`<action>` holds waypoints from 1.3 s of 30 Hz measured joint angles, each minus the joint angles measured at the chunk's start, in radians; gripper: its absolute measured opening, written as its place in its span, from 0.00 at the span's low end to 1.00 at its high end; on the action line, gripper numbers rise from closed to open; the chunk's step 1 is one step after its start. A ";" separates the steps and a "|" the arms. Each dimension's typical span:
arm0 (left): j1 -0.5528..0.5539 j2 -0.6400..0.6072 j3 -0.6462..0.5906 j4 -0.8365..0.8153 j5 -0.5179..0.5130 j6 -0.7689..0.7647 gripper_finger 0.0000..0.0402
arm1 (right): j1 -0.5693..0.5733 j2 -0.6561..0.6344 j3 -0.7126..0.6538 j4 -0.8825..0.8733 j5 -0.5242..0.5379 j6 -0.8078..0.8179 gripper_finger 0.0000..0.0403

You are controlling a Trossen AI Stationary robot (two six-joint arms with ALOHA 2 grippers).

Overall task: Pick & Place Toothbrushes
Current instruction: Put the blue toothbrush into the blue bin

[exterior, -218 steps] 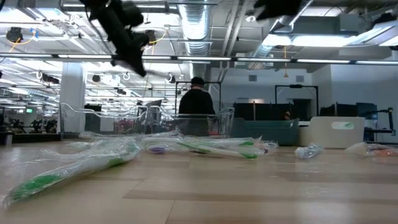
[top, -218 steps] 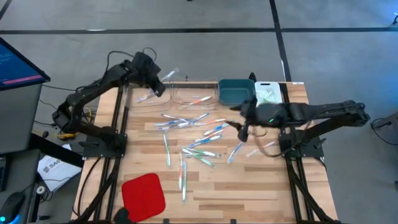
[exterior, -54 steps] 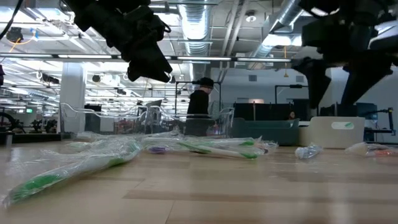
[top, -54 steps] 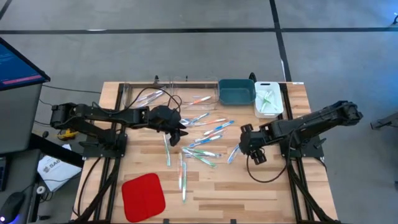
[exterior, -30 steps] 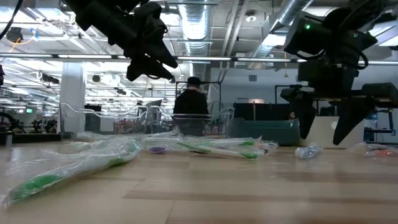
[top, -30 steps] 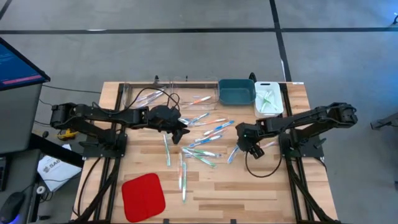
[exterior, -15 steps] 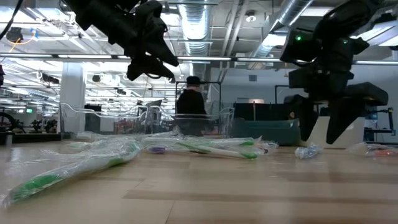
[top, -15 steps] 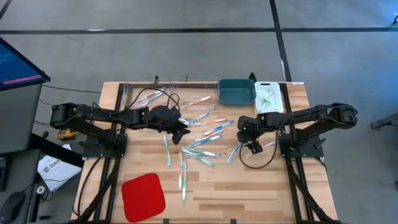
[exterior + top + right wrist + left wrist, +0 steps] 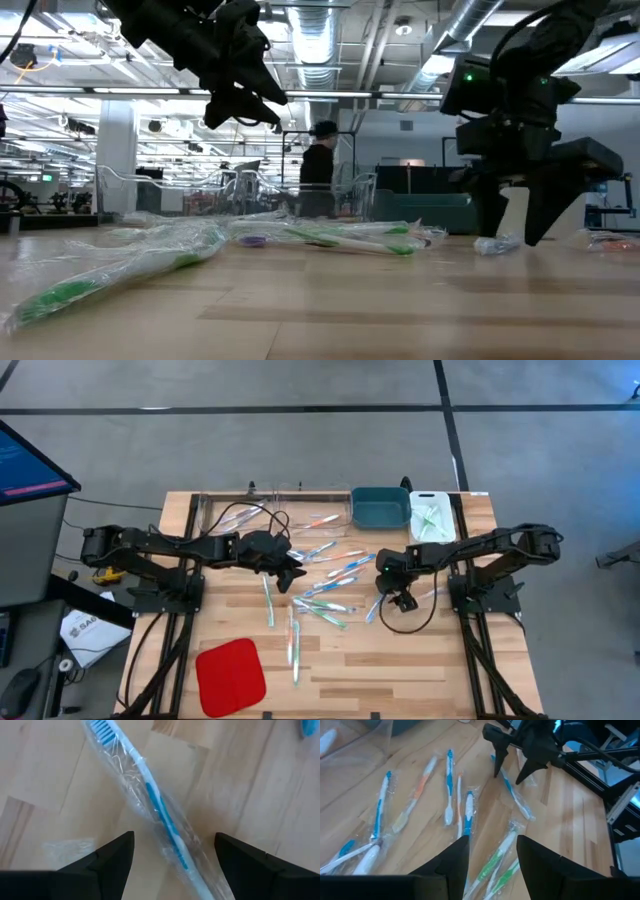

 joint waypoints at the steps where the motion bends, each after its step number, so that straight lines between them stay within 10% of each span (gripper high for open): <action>1: 0.000 0.000 0.000 0.001 0.004 0.000 0.40 | 0.000 -0.002 0.000 -0.001 0.001 0.003 0.67; 8: 0.000 0.000 0.000 0.001 0.008 0.001 0.40 | 0.000 -0.004 0.000 -0.018 0.014 0.050 0.58; 19: 0.002 0.000 0.000 0.002 -0.005 -0.003 0.40 | 0.002 -0.006 0.002 -0.062 0.014 0.225 0.04; 39: 0.002 0.000 0.000 0.003 0.047 0.068 0.40 | -0.009 -0.102 0.390 -0.494 0.153 0.624 0.01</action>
